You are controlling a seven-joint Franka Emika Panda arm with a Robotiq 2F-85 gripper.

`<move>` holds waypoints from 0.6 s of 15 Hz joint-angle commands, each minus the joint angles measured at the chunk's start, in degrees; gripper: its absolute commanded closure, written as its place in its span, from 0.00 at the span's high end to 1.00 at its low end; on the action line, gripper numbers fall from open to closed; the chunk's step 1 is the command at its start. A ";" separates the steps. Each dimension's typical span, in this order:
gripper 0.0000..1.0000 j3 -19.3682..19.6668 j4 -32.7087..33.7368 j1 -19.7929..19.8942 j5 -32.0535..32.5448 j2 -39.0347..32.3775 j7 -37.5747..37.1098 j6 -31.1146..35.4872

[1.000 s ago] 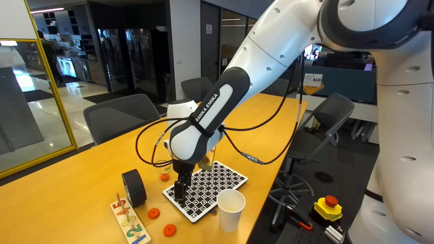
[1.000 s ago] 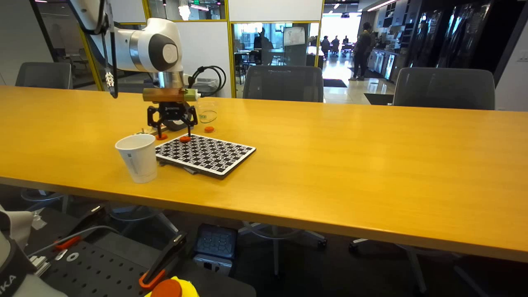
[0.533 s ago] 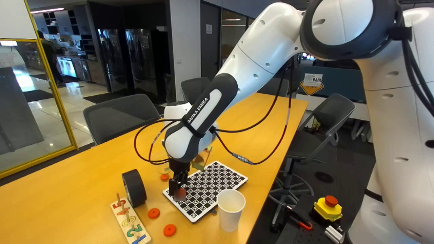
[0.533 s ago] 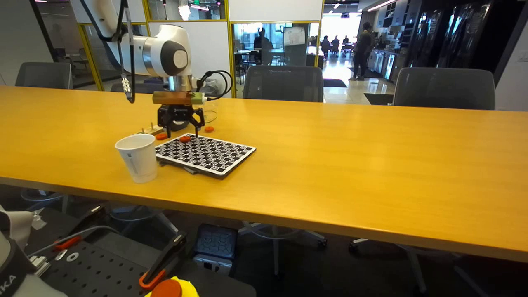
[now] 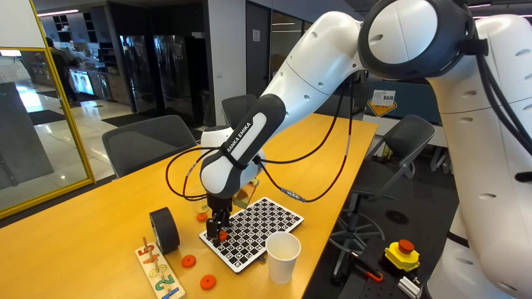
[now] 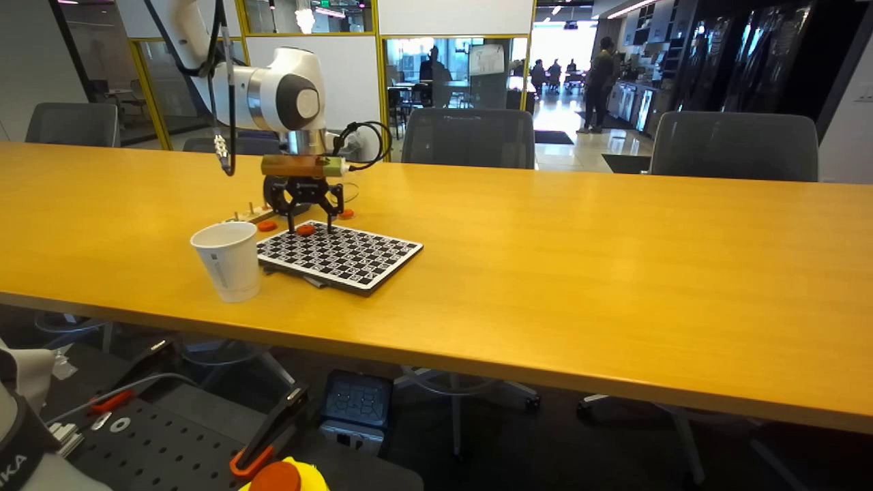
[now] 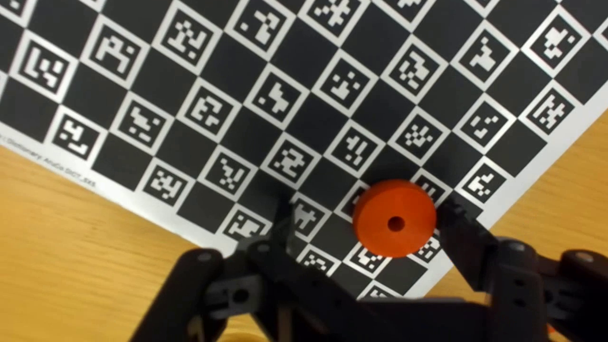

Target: Put the yellow object in the white cup and the orange object in the glass cup

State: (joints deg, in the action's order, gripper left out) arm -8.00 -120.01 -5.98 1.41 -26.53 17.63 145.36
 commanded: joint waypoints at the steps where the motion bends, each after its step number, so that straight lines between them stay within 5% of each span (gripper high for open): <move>1: 0.49 0.29 1.99 0.07 1.28 -0.76 -2.01 -1.17; 5: 0.21 0.81 1.95 -0.32 1.88 -0.11 -3.18 -1.38; 9: 0.20 1.26 0.83 -0.70 2.77 1.38 -4.99 -1.63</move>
State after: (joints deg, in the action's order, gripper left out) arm -7.49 -118.89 -5.93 2.15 -26.41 15.44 144.86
